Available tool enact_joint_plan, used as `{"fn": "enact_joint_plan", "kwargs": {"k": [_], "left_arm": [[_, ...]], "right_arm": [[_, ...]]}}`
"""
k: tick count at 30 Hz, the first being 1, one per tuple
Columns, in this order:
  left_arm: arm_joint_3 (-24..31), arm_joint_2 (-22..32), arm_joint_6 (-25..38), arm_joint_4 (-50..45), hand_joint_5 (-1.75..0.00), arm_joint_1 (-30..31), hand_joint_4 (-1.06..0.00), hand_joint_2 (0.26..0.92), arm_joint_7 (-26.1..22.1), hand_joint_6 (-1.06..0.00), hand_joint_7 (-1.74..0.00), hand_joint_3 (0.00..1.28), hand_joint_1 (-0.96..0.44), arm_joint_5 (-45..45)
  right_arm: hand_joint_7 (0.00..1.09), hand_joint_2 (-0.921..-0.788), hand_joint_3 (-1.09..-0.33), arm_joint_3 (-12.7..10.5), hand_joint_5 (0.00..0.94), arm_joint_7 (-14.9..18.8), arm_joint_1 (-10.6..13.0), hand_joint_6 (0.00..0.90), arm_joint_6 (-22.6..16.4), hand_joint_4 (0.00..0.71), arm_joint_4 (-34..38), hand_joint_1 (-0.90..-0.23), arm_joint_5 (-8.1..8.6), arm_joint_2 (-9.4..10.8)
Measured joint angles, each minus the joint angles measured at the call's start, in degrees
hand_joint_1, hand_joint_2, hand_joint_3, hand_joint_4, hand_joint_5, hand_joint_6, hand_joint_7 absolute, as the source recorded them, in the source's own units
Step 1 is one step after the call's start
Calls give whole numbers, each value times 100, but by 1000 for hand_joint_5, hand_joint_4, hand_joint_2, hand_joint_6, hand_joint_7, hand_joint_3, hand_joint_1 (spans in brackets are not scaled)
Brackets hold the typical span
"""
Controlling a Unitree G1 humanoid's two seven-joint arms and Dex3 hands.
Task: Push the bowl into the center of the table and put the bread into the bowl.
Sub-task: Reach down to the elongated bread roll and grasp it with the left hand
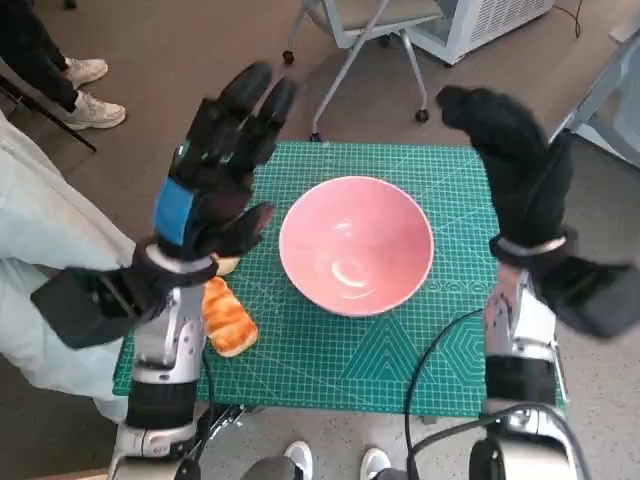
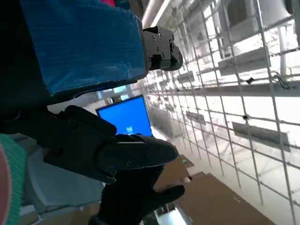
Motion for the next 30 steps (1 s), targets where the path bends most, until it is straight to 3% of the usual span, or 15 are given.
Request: {"fn": "enact_joint_plan", "kwargs": {"k": [7, 30], "left_arm": [[-55, -6, -15, 128, -3, -167, -132, 921, -104, 1, -480, 386, -649, 43], [-43, 280, -255, 284, -8, -240, -142, 921, -199, 1, -506, 387, -668, 366]], "right_arm": [[607, -921, -739, 131, 3, -4, 212, 23, 164, 186, -245, -670, 78, 3], [635, -921, -736, 262, 0, -27, 212, 5, 203, 178, -250, -672, 115, 16]]}}
